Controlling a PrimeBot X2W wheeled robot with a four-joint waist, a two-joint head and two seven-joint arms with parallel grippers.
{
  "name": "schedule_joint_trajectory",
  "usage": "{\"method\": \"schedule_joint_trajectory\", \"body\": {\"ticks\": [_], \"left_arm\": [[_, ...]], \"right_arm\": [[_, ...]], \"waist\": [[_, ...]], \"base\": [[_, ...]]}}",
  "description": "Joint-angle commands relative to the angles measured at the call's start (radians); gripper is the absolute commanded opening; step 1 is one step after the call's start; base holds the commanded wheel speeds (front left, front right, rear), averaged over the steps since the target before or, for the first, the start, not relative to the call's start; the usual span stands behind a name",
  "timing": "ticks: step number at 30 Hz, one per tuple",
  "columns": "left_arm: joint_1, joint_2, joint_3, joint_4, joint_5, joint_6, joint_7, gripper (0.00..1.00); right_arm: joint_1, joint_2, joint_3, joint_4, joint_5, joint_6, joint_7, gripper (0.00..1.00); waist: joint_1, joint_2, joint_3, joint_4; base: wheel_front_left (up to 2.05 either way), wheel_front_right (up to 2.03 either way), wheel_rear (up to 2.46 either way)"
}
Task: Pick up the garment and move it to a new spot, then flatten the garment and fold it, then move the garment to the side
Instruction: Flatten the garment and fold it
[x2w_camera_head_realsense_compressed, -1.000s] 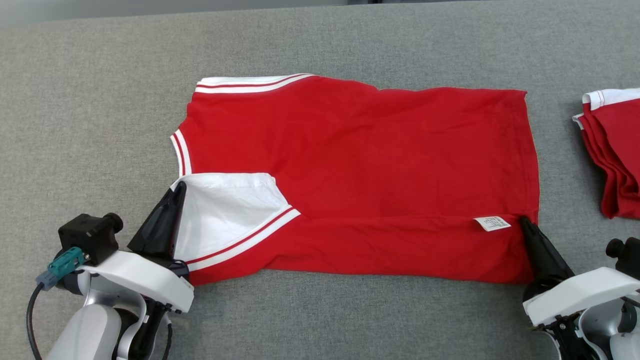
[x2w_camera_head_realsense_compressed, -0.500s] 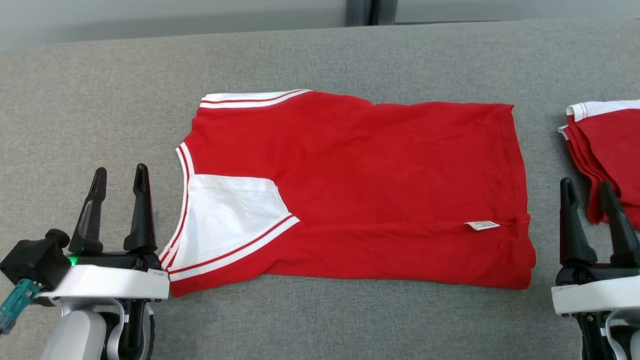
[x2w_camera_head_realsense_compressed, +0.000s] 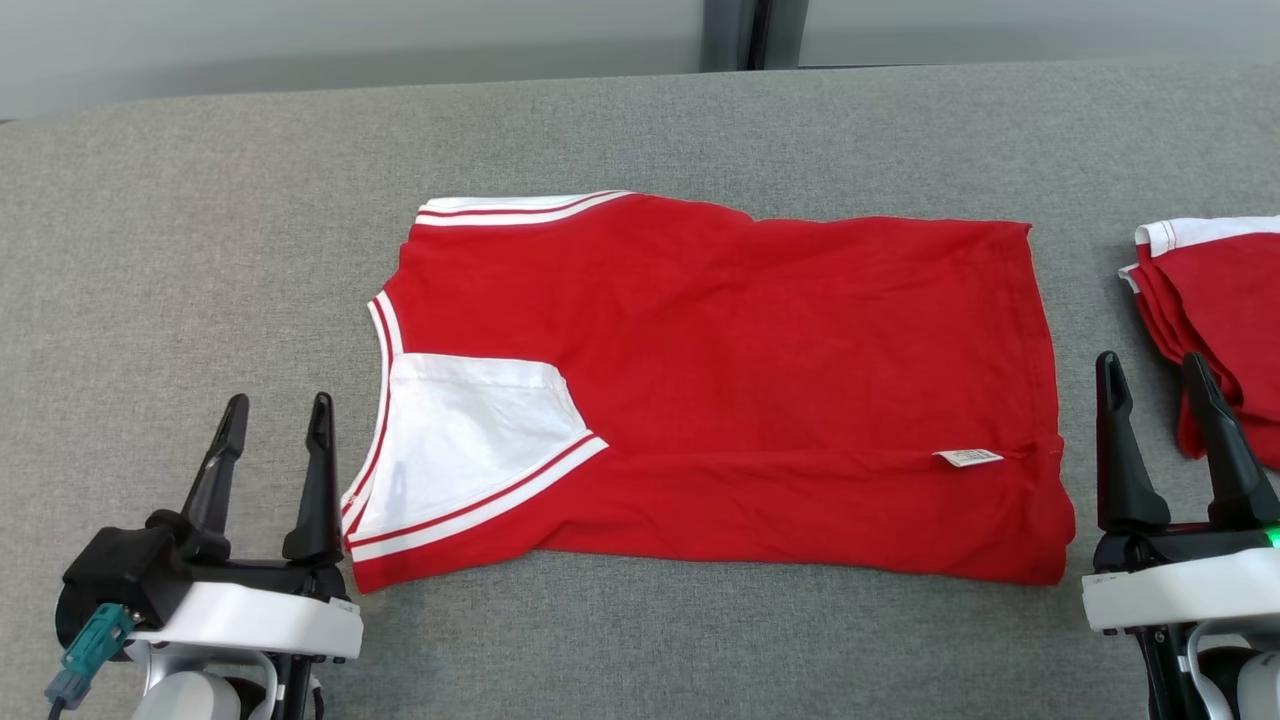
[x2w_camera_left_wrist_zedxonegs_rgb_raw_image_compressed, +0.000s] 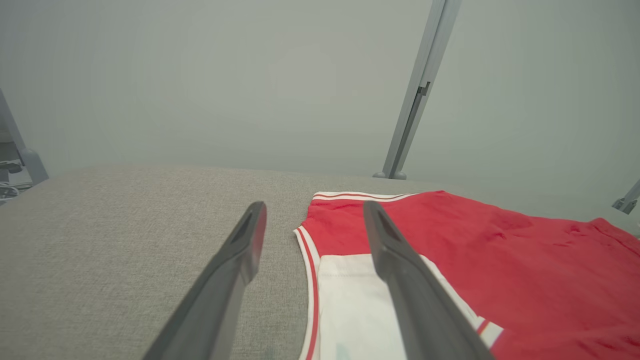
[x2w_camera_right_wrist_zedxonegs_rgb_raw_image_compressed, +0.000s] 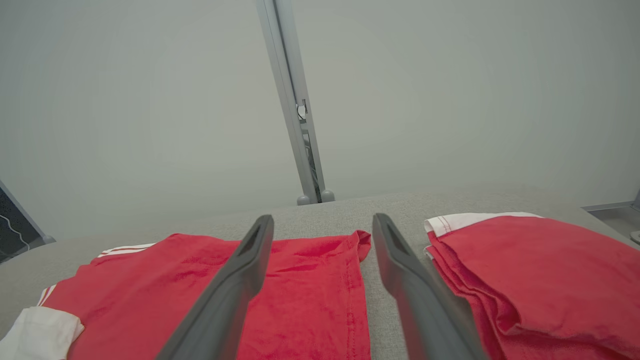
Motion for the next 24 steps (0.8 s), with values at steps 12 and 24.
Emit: {"method": "schedule_joint_trajectory", "body": {"ticks": [12,24], "left_arm": [[-0.049,0.006,-0.029,0.035,0.016,-0.023,0.018,1.00],[0.038,-0.055,-0.069,0.177,-0.070,-0.049,0.077,1.00]], "right_arm": [[0.013,-0.003,0.002,0.020,0.002,0.001,0.013,1.00],[0.097,-0.002,0.046,0.188,0.056,0.001,0.012,1.00]], "waist": [[0.0000,-0.0001,0.008,0.006],[0.0000,-0.0001,0.036,0.004]], "base": [[0.00,0.00,0.00],[0.00,0.00,0.00]]}}
